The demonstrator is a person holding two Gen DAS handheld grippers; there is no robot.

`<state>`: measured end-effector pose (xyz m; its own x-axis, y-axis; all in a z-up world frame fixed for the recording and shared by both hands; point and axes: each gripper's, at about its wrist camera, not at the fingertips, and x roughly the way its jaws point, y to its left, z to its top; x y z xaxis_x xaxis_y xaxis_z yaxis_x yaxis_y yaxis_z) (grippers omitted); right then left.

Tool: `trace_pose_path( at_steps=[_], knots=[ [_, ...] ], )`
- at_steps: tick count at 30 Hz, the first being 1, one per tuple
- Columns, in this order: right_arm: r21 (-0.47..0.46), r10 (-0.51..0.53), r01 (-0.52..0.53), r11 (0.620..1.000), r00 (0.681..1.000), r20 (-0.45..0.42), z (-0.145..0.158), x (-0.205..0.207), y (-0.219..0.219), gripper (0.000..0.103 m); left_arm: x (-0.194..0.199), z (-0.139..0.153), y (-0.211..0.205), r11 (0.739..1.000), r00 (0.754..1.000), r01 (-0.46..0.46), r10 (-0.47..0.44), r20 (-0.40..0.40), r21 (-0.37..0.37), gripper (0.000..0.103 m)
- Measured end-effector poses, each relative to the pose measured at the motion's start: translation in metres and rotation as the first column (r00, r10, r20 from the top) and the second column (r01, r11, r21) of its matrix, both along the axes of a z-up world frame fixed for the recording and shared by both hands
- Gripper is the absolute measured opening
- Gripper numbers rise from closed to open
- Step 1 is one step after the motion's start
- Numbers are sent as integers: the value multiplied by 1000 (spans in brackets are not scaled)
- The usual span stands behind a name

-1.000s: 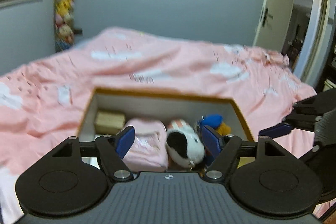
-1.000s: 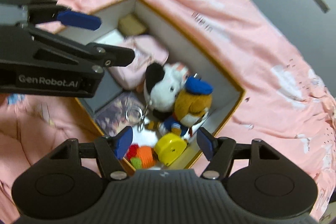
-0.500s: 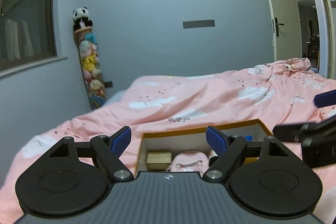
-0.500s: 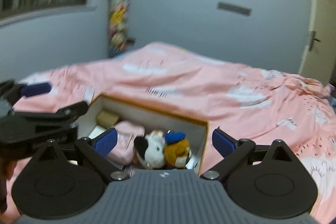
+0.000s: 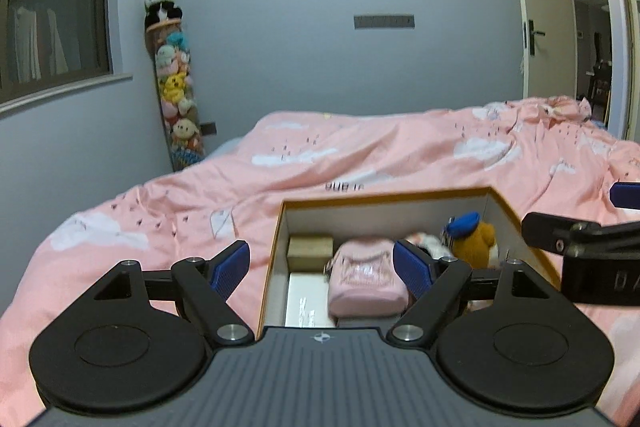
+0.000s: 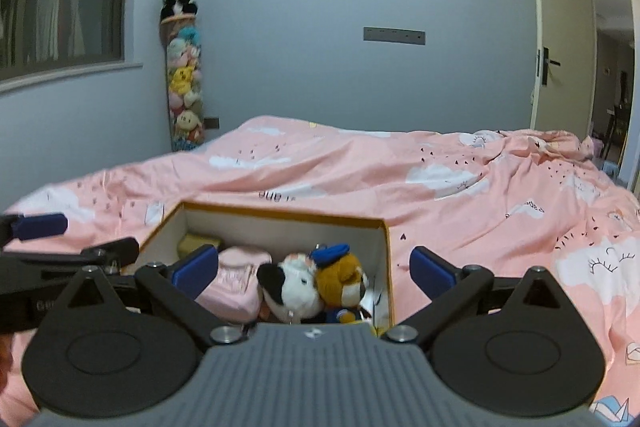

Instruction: Organize objects

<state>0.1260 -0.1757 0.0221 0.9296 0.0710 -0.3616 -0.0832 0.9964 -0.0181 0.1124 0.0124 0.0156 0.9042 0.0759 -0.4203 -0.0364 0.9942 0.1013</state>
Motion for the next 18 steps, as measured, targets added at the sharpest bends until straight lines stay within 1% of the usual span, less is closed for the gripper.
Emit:
trace_pose_path(
  at_steps=[3, 7, 10, 14, 18],
  knots=[
    [-16, 22, -22, 1000, 1000, -21, -11, 0, 7, 102, -1, -13, 2, 1000, 999, -5, 5, -45, 2, 95],
    [-21, 28, -30, 999, 997, -65, -27, 3, 8, 102, -1, -29, 6, 1000, 994, -15, 13, -104, -19, 95],
    [-39, 10, -14, 999, 996, -92, -38, 6, 7, 102, -1, -42, 8, 999, 990, -36, 35, -135, -5, 95],
    [-17, -18, 16, 1000, 992, -126, -49, 9, 1, 102, -1, -53, 10, 999, 982, -51, 46, -185, -19, 95],
    [-13, -31, 30, 999, 989, -148, -57, 11, -1, 102, -1, -59, 9, 999, 976, -53, 48, -213, -14, 95]
  ],
)
